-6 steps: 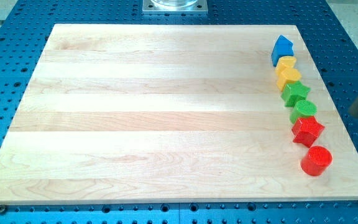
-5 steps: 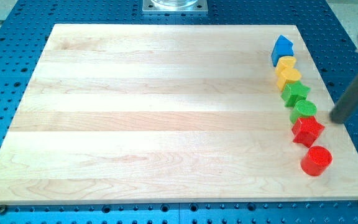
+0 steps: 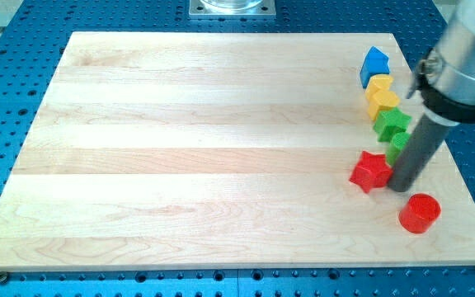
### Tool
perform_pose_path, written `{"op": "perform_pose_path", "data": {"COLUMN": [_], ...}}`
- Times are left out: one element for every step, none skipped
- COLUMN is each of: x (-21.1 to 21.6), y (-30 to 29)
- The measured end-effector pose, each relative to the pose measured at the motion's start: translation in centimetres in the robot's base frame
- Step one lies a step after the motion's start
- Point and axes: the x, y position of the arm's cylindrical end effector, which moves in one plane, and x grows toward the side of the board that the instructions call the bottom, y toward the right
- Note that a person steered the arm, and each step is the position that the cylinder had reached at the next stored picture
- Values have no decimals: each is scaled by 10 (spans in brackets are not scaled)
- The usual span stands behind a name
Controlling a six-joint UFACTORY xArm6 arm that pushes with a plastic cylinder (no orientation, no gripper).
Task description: Drag the red star to the top right
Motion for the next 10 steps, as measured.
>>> {"op": "perform_pose_path", "data": {"x": [13, 20, -10, -64, -101, -161, -241, -278, -285, -308], "y": [-10, -31, -61, -60, -77, -109, -123, -114, -53, -35]}}
